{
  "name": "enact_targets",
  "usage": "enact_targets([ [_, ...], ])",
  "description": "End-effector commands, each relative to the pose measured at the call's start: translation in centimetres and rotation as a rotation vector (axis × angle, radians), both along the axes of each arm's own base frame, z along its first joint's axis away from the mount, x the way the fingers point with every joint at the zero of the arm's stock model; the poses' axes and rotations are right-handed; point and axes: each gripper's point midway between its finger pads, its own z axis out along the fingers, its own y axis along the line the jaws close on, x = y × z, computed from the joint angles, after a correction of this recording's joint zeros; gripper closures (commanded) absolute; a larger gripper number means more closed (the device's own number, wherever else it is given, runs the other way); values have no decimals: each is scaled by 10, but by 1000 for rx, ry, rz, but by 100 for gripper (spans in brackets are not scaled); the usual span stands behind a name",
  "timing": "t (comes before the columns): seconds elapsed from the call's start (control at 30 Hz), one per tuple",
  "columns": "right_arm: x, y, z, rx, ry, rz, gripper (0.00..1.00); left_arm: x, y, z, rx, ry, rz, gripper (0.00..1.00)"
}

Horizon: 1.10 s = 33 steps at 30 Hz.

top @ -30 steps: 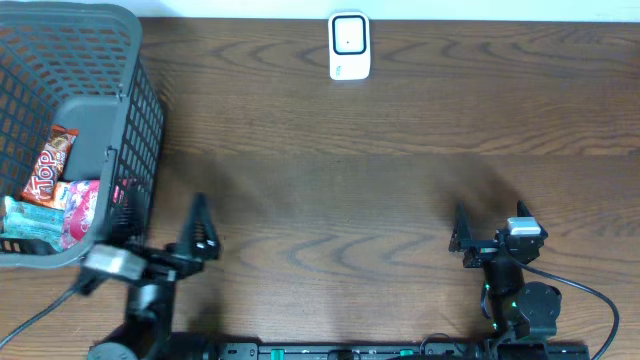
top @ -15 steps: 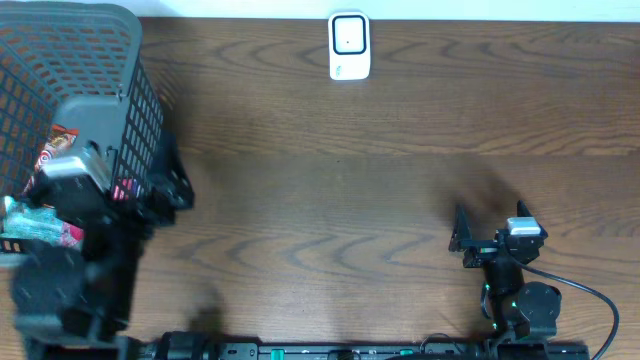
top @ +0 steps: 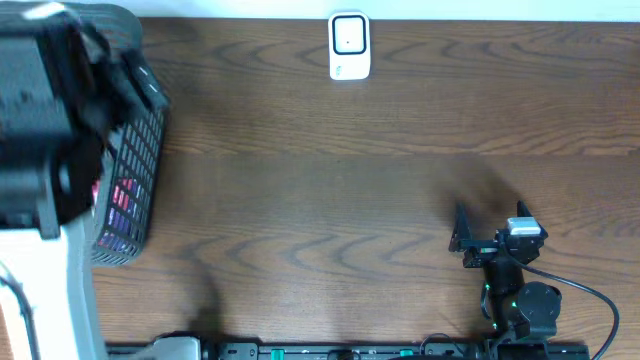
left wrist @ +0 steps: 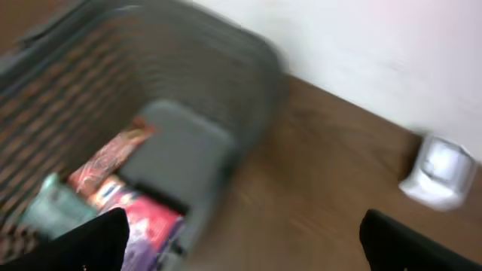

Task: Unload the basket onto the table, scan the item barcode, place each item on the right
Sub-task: 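Reach the left gripper into the basket toward the purple-red floral pack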

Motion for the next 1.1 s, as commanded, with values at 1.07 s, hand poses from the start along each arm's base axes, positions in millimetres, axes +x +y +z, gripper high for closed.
enact_targets([
  [1.07, 0, -1, 0, -8, 0, -3, 1, -32, 157, -249, -575, 615, 959, 2],
])
